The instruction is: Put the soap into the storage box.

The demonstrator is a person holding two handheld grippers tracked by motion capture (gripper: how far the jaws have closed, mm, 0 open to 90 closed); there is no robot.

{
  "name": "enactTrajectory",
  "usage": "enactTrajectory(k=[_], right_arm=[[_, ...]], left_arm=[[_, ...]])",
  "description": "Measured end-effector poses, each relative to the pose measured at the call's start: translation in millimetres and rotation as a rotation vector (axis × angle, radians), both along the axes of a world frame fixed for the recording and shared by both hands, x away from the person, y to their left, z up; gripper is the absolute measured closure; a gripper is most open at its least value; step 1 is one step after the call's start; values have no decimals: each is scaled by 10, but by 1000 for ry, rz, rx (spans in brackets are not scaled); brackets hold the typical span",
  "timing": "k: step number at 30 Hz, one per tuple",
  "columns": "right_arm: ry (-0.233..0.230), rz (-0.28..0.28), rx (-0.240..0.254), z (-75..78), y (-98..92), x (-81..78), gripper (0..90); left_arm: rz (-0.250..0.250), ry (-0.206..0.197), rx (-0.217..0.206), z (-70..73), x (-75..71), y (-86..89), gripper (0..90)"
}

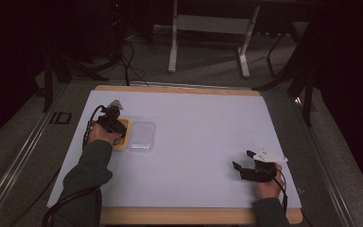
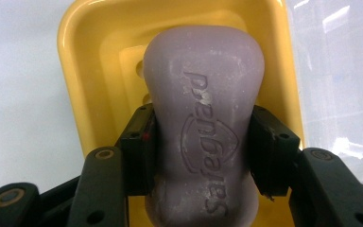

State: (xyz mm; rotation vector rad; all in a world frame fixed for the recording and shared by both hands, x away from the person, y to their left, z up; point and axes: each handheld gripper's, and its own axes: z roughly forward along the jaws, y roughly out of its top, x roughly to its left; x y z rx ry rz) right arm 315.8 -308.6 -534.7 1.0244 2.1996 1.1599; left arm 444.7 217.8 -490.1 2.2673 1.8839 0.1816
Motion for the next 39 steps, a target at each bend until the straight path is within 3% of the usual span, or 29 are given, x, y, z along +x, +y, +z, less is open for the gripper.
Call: enactTrajectory(k=[6, 12, 18, 22, 24, 31, 36, 39], right_arm=[[-1, 0, 1, 0, 0, -1, 220], [0, 0, 0, 0, 1, -1, 220], [0, 1, -1, 0, 2, -1, 220], [0, 0, -1, 0, 1, -2, 220], [0, 0, -1, 0, 1, -1, 220], [-1, 0, 1, 0, 0, -1, 220], [-2, 0, 4, -1, -4, 1, 220], [-1, -1, 8, 0, -9, 3, 220]], left_arm=[[26, -8, 10, -1, -8, 31, 493], [21, -6, -12, 6, -13, 57, 486], [9, -4, -38, 60, -28, 74, 392], [7, -51, -45, 181, -75, 80, 331], [7, -51, -45, 181, -75, 80, 331], [-67, -131, -68, 353, -231, -2, 343], [-129, -187, -96, 376, -365, -108, 350], [-196, -220, -100, 357, -463, -188, 351]])
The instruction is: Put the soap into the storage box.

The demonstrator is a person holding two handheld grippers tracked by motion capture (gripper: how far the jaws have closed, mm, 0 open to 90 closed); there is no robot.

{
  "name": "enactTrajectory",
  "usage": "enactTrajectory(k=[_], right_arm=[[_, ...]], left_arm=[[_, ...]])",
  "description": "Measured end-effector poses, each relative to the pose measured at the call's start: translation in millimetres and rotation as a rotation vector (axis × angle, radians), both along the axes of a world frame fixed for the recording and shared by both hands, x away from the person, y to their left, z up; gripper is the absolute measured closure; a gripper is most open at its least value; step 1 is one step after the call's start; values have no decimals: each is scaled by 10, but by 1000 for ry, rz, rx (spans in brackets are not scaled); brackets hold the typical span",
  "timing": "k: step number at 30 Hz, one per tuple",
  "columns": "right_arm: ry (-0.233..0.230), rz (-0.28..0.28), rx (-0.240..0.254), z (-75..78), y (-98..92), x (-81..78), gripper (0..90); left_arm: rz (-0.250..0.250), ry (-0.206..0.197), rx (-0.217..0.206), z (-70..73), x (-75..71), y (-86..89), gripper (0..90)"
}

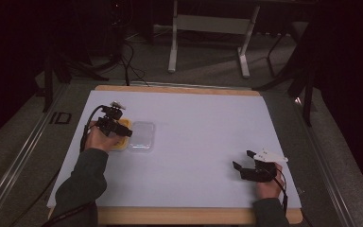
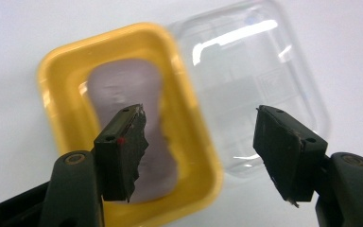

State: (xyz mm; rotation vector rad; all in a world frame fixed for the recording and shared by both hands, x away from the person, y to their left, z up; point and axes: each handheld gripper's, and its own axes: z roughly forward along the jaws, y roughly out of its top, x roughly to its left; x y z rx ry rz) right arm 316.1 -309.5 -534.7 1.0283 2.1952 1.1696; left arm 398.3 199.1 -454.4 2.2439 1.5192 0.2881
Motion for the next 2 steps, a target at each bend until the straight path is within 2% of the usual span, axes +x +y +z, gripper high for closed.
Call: enactTrajectory(k=[2], right_arm=[[0, 0, 1, 0, -2, 1, 220]], left_arm=[[-27, -10, -7, -30, -67, -35, 354]])
